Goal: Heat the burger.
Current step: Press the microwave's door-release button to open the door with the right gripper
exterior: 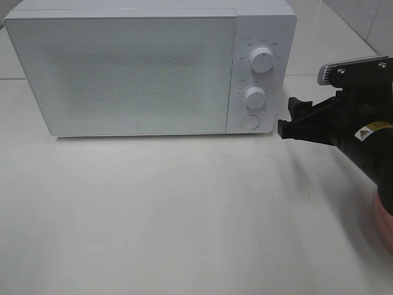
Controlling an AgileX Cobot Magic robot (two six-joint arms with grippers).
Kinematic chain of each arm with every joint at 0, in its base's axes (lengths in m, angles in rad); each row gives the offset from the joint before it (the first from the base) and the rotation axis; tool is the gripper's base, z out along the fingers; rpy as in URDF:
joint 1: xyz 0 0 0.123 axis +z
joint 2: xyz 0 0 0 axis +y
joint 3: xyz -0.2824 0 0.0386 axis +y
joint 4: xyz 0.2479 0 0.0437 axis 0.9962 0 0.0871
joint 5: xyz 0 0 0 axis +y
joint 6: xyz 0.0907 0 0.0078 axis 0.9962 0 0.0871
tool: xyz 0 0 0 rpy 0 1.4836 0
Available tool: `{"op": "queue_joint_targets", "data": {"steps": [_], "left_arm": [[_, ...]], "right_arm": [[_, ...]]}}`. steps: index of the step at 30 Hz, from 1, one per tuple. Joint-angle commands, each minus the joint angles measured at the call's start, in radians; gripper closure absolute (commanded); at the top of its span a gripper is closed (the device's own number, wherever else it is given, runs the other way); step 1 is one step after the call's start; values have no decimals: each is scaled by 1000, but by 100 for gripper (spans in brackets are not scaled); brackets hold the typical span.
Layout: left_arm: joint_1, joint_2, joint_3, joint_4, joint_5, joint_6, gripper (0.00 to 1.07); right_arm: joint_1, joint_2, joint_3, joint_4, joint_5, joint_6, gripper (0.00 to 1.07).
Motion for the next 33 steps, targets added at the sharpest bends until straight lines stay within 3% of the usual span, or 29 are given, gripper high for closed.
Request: {"op": "queue_joint_targets", "data": {"steps": [1, 10, 21, 26, 33], "left_arm": [[2, -24, 4, 3, -14, -8, 6], [2, -24, 4, 3, -14, -8, 6], [2, -23, 4, 3, -14, -8, 6], [2, -23, 4, 3, -14, -8, 6], [2, -23, 4, 3, -14, -8, 6]], "right_arm": [[44, 17, -2, 42, -51, -16, 35], [204, 104, -3, 161, -146, -15, 35], [256, 132, -3, 165, -159, -9, 35], [256, 132, -3, 165, -160, 66, 35], [256, 132, -3, 165, -160, 444, 35]]}}
